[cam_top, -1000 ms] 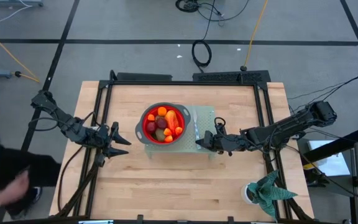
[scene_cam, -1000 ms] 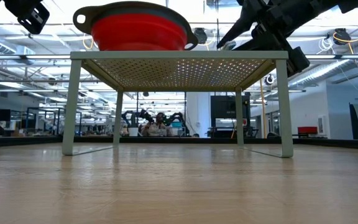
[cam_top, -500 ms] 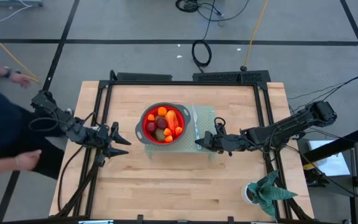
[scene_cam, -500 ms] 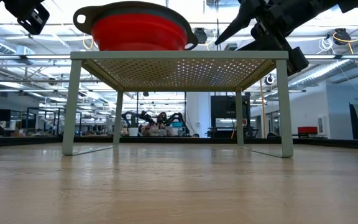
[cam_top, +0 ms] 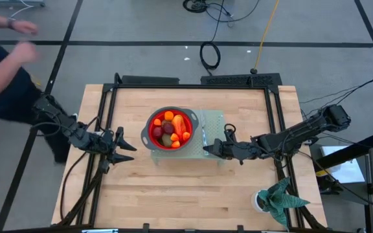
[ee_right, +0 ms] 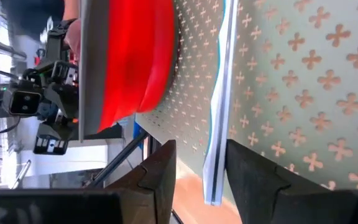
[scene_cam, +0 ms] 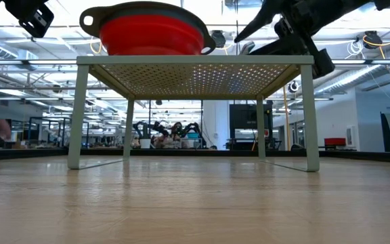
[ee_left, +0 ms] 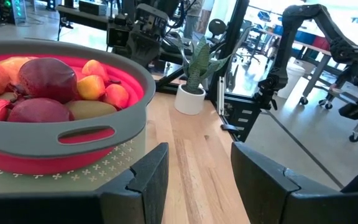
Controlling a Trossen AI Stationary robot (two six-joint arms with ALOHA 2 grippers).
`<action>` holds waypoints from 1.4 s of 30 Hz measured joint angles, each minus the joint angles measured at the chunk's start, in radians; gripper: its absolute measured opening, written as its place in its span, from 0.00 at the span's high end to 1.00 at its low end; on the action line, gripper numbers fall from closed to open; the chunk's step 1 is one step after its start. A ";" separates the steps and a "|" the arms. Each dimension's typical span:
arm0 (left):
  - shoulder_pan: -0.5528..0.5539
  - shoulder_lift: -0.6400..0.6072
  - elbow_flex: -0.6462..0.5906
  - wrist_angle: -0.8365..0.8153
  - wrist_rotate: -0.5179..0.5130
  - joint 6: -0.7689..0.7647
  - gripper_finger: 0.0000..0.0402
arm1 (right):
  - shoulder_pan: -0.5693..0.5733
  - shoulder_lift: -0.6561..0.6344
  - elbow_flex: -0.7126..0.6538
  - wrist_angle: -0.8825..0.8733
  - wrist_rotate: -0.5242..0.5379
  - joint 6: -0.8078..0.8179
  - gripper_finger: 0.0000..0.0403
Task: Pick & Place Fruit
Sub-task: Put the blue table knife on the shelf
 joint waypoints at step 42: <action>0.000 0.000 0.000 0.004 -0.009 -0.006 0.57 | 0.019 0.007 0.029 -0.046 0.078 -0.031 0.69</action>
